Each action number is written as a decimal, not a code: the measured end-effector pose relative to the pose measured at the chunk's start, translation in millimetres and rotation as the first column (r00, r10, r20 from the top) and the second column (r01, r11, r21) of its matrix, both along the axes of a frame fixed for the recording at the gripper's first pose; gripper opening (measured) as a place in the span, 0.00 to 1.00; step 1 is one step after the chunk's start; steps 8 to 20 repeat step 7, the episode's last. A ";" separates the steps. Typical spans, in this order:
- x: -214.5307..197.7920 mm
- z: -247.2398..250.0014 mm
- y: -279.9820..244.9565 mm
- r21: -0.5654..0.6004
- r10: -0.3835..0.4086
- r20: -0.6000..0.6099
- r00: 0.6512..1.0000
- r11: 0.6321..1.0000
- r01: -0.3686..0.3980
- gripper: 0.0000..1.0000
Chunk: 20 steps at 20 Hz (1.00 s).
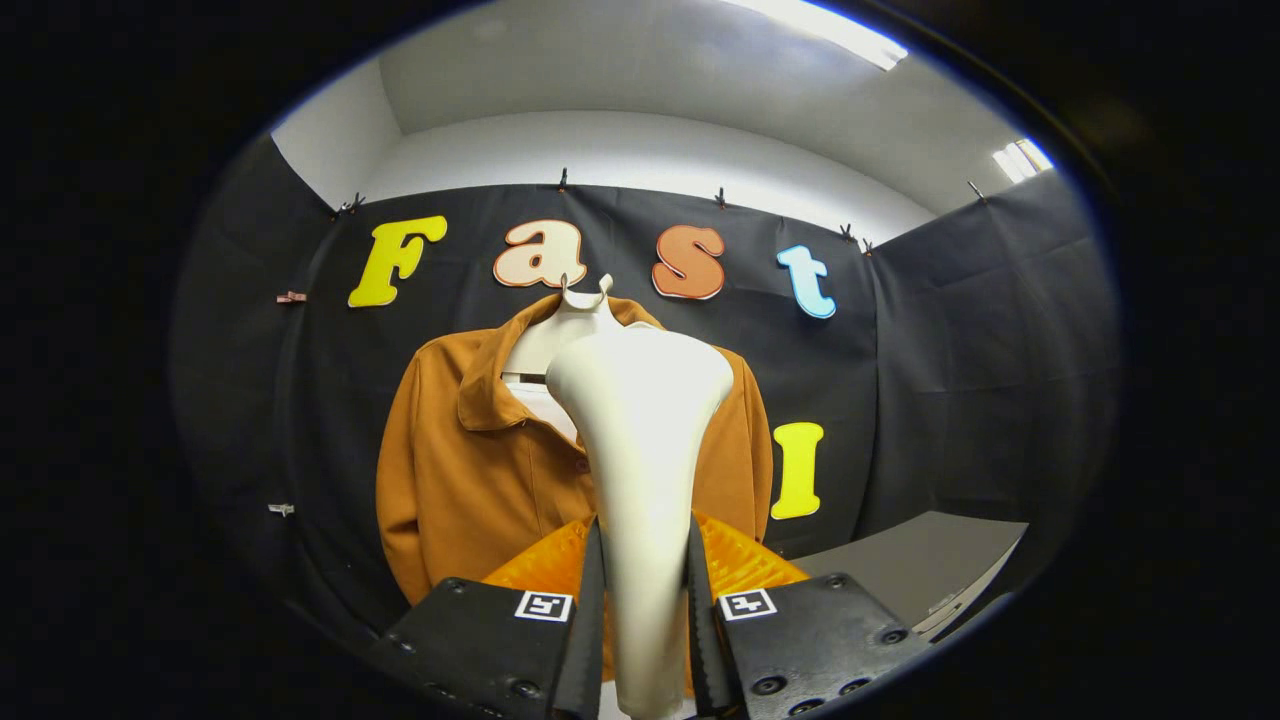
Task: Iron the clothes twice with a garment steamer, once on the left side and once on the right side.
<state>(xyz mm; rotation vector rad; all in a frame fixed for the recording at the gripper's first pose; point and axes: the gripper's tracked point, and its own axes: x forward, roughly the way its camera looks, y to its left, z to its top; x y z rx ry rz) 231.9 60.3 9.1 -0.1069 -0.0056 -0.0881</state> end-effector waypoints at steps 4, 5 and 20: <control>-2.0 -0.4 3.8 -0.007 0.004 -0.002 1.000 1.000 -0.004 0.39; -3.3 0.1 5.1 -0.006 0.005 -0.002 1.000 1.000 -0.005 0.38; -3.7 -0.9 7.3 -0.006 0.006 -0.005 1.000 1.000 -0.006 0.38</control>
